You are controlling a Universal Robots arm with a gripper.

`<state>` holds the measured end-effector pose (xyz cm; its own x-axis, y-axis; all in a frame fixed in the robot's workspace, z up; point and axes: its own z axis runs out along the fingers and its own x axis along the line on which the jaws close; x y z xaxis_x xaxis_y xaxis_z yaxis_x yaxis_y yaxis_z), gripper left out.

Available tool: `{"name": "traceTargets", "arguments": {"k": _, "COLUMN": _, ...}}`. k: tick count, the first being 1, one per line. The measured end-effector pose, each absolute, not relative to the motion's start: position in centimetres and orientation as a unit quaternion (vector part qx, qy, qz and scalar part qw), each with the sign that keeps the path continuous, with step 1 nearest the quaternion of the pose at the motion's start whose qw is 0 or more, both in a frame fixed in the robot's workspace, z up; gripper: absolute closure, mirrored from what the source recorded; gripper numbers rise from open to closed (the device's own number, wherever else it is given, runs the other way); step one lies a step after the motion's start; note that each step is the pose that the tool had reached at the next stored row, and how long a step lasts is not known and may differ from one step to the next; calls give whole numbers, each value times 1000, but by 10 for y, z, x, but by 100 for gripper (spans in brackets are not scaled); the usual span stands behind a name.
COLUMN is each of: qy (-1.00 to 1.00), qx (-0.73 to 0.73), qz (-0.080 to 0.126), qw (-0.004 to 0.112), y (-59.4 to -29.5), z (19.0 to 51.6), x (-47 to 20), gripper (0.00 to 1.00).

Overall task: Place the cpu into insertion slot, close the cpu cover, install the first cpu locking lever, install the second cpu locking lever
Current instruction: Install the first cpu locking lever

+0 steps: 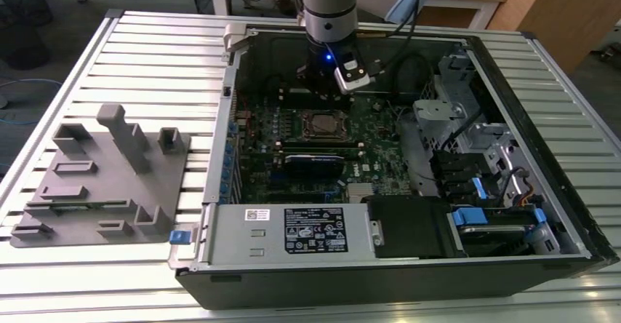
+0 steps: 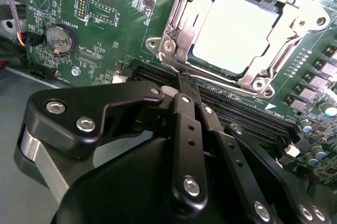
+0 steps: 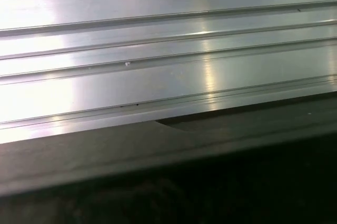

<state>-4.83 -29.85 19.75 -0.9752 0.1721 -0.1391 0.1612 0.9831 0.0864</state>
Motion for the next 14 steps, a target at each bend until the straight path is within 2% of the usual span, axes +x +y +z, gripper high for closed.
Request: {"name": "traceTargets", "arguments": {"k": 14, "qy": 993, "qx": 84, "qz": 35, "qw": 78, "y": -299, "z": 195, "x": -49, "gripper": 89}}
